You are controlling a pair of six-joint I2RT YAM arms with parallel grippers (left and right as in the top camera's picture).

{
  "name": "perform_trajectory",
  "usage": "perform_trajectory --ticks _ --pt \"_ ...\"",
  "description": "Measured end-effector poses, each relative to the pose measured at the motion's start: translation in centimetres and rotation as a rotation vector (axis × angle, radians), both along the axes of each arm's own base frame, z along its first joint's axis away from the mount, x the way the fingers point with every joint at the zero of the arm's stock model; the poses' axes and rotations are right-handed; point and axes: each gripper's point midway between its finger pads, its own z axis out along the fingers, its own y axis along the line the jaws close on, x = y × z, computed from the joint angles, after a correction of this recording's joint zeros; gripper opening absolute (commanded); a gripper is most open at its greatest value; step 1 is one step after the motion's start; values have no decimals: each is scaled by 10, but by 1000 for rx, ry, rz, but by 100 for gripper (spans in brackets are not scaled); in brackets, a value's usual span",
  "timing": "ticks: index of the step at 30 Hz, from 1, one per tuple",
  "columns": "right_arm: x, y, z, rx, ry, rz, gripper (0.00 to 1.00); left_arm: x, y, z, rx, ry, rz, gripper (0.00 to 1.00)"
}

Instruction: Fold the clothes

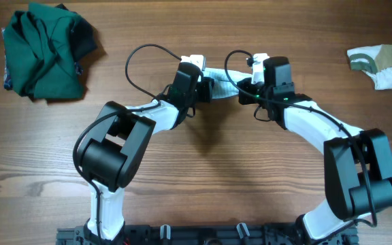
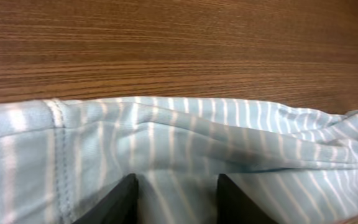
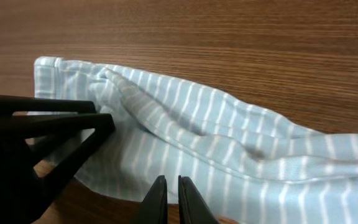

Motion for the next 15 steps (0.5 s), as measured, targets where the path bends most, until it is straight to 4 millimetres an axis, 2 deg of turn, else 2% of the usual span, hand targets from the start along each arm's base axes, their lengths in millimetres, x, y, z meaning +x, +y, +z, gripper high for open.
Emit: perform_trajectory --ticks 4,10,15 --pt "5 -1 -3 -34 1 -17 7 0 0 -1 1 3 1 37" --pt "26 -2 -10 -83 28 -29 6 0 0 -1 1 3 0 37" --pt "22 -3 -16 -93 54 -29 5 0 0 -1 1 3 0 36"
